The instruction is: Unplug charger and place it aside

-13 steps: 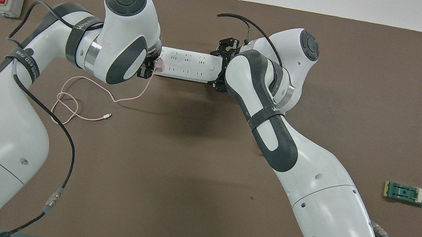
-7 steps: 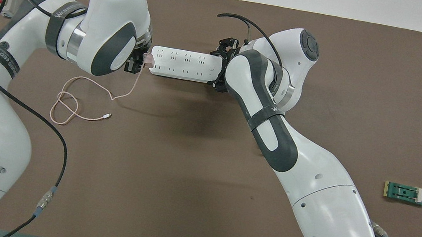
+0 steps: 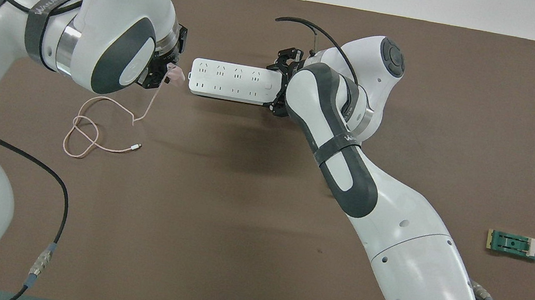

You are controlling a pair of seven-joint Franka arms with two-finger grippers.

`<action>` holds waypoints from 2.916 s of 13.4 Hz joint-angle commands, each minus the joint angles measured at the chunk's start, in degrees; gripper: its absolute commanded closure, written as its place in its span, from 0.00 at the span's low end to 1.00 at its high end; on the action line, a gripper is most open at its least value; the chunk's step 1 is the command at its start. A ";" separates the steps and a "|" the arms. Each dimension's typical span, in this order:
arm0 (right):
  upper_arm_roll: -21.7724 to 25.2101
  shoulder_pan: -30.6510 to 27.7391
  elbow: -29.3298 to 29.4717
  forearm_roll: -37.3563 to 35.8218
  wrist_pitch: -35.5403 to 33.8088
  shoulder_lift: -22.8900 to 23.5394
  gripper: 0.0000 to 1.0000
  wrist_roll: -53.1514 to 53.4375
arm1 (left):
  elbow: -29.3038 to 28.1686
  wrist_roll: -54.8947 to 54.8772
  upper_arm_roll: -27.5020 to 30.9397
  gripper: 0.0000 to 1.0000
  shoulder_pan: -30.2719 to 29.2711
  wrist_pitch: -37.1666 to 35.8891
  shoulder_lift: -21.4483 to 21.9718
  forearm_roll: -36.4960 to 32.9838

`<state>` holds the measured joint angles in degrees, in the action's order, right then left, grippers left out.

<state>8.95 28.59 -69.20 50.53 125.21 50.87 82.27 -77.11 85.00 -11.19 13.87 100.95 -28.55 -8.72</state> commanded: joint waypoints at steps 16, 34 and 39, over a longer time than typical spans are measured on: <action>1.42 -2.91 -11.74 -11.71 -6.08 -15.07 0.00 -0.18 | -46.91 -67.14 0.30 0.01 -21.15 22.36 25.92 0.99; 2.39 -16.20 -12.01 -46.57 -35.91 -31.53 0.00 -65.99 | -12.71 -71.64 1.44 0.00 -29.86 -16.12 30.73 8.19; 2.30 -18.57 -12.18 -49.64 -39.95 -36.88 0.00 -73.03 | -14.64 -71.81 12.40 0.00 -18.90 -17.37 33.02 8.72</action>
<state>11.83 10.92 -79.15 2.61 86.39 17.65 11.98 -89.49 12.89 -4.79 -10.54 83.93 2.45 -0.82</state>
